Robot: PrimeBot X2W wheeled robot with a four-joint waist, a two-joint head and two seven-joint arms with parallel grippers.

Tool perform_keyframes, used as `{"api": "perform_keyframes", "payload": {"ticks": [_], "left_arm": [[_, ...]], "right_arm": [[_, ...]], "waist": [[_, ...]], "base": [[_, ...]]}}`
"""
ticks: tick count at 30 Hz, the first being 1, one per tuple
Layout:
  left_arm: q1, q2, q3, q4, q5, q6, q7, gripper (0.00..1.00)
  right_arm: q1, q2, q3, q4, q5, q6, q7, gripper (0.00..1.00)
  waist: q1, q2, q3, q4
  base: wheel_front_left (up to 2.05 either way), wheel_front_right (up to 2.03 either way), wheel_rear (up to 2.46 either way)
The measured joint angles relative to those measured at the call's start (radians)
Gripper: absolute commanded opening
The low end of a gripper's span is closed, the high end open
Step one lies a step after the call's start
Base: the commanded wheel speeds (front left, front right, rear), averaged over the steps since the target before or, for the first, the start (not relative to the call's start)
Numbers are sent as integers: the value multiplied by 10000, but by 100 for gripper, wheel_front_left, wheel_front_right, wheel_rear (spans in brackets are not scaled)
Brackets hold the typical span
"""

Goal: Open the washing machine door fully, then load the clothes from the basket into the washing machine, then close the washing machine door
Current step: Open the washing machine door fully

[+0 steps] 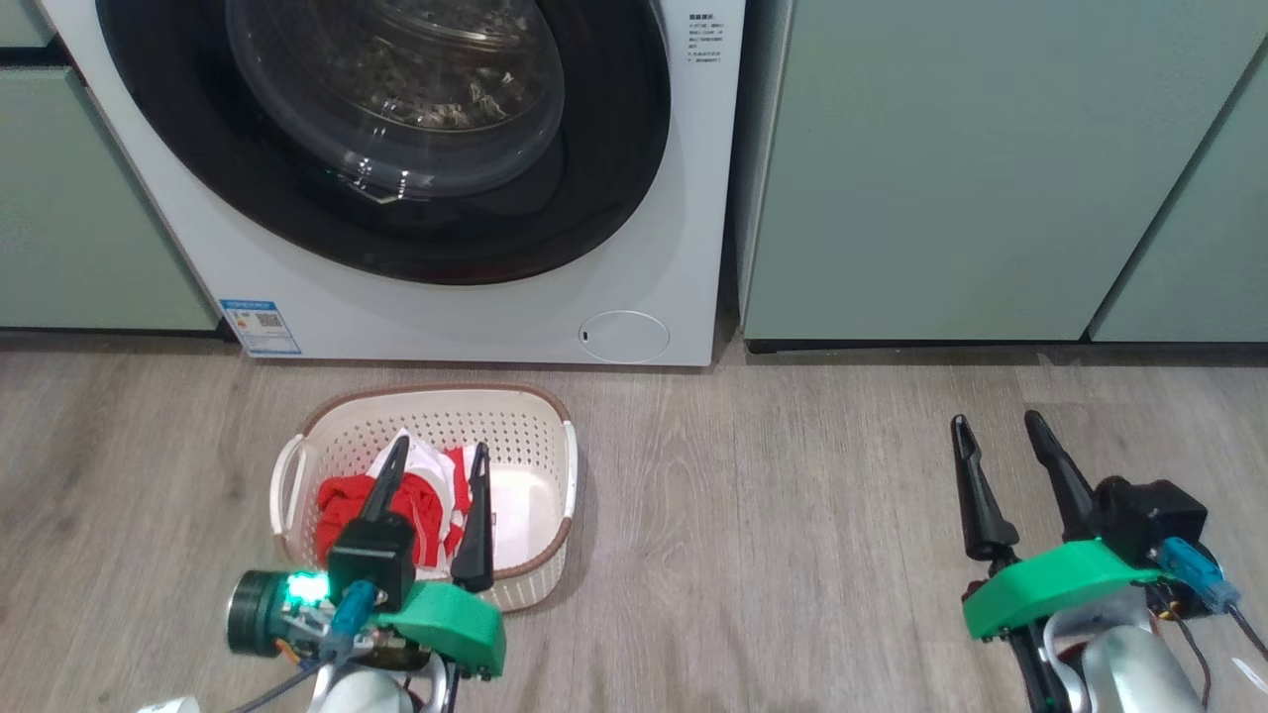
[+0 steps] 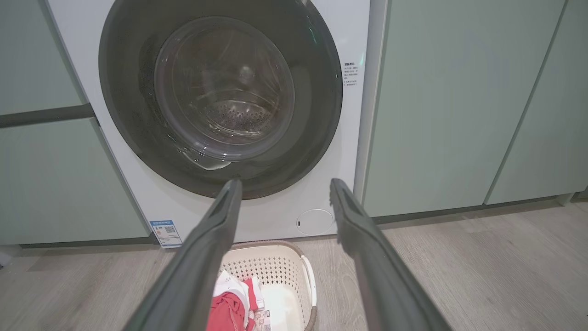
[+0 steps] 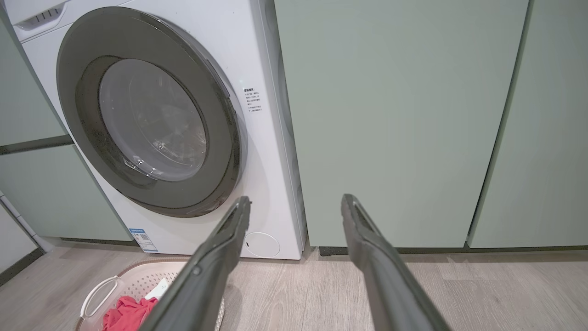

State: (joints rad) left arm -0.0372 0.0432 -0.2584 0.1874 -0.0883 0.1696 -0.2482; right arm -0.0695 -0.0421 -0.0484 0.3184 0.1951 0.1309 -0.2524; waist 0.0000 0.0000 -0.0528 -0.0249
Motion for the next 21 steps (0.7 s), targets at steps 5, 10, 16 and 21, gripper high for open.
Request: {"api": "perform_keyframes", "payload": {"ticks": [5, 10, 16, 21], "left_arm": [[0, 0, -12, -2, 0, 10, 0, 100], [-1, 0, -27, -10, 0, 10, 0, 100], [-6, 0, -31, -13, -2, 10, 0, 100], [-166, 0, -65, -96, 0, 6, 0, 100]], "right_arm": [[0, 0, 27, -33, 50, 0, 0, 0], [0, 0, 42, -268, 219, 0, 0, 0], [-63, 0, 115, -324, 454, 0, 0, 0], [-890, -6, 171, -182, 1152, 0, 0, 0]], "waist": [[0, 0, 78, 11], [0, 0, 243, 46], [0, 0, 562, 121], [0, 0, 1113, 191]], "base": [[0, 0, 0], [0, 0, 0], [0, 0, 0], [0, 0, 0]]}}
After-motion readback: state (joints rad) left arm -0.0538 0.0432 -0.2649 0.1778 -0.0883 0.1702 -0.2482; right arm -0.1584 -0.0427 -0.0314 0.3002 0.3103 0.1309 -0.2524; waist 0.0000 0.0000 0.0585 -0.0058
